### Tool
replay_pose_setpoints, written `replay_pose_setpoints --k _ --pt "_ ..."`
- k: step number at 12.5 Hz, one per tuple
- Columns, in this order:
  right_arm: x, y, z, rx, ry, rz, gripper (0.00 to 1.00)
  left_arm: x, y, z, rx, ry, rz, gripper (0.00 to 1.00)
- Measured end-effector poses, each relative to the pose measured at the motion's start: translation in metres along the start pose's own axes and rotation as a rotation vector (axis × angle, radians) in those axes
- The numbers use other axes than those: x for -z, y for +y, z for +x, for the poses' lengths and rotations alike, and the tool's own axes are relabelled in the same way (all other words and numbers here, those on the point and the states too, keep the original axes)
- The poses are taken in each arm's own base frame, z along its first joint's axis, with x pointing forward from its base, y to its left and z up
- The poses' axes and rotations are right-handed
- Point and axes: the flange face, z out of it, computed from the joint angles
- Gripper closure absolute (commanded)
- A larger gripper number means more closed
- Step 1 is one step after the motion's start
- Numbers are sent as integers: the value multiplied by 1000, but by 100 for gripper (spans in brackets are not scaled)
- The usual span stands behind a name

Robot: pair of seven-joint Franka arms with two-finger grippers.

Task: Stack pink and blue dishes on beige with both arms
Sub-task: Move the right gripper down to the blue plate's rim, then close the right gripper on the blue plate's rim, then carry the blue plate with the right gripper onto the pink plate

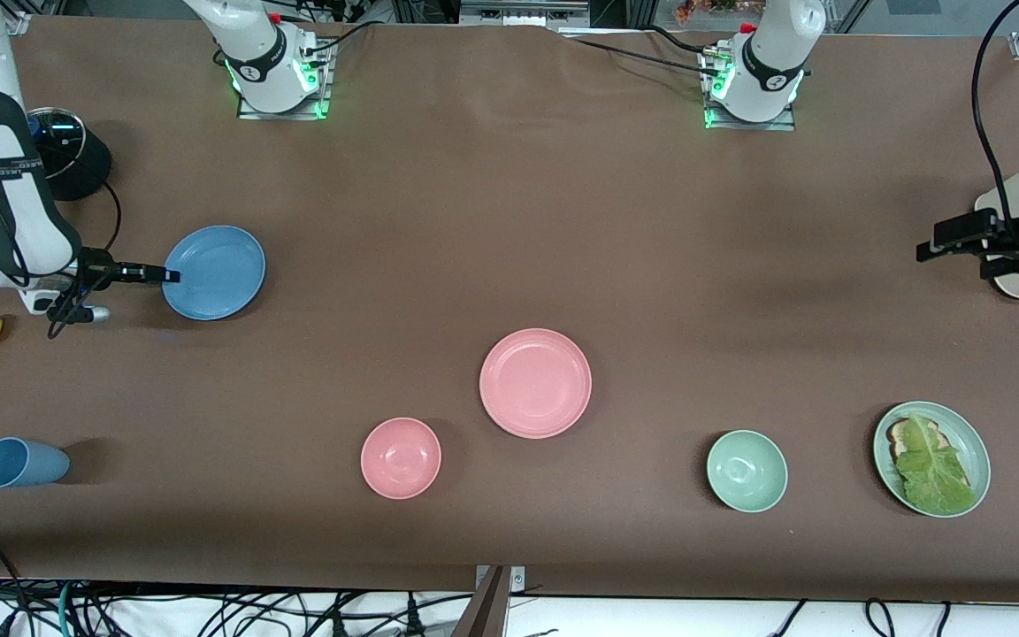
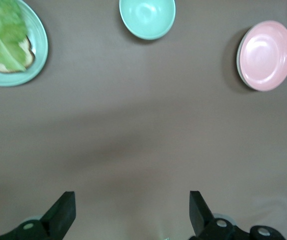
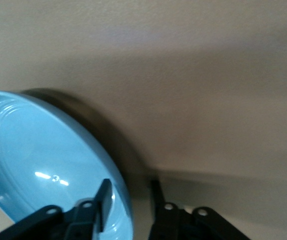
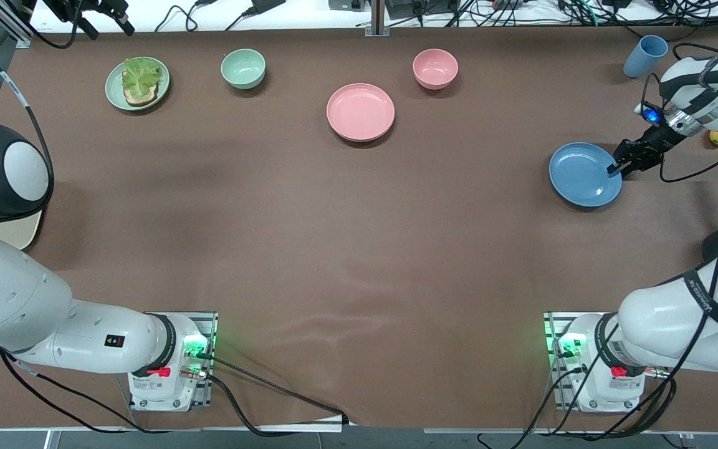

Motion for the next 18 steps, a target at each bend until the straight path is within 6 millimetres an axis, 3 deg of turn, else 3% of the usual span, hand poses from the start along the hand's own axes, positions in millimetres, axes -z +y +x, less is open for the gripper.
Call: replay_pose_setpoints --k 6,7,9,11,13,18 --pt "12 -7 8 27 -16 42 100 1 11 1 -20 -4 -2 0" --pt "17 -13 10 44 -40 64 100 3 17 0 -27 0 1 0" --pt "47 -48 27 121 -92 118 100 7 41 -1 -11 -4 45 0" --pt "76 -100 51 216 -86 117 100 12 71 -3 37 0 91 0" --pt "82 -165 70 227 -86 83 100 19 86 -8 69 14 122 0" --pt "60 -374 91 41 2 -26 100 38 68 -22 115 48 119 0"
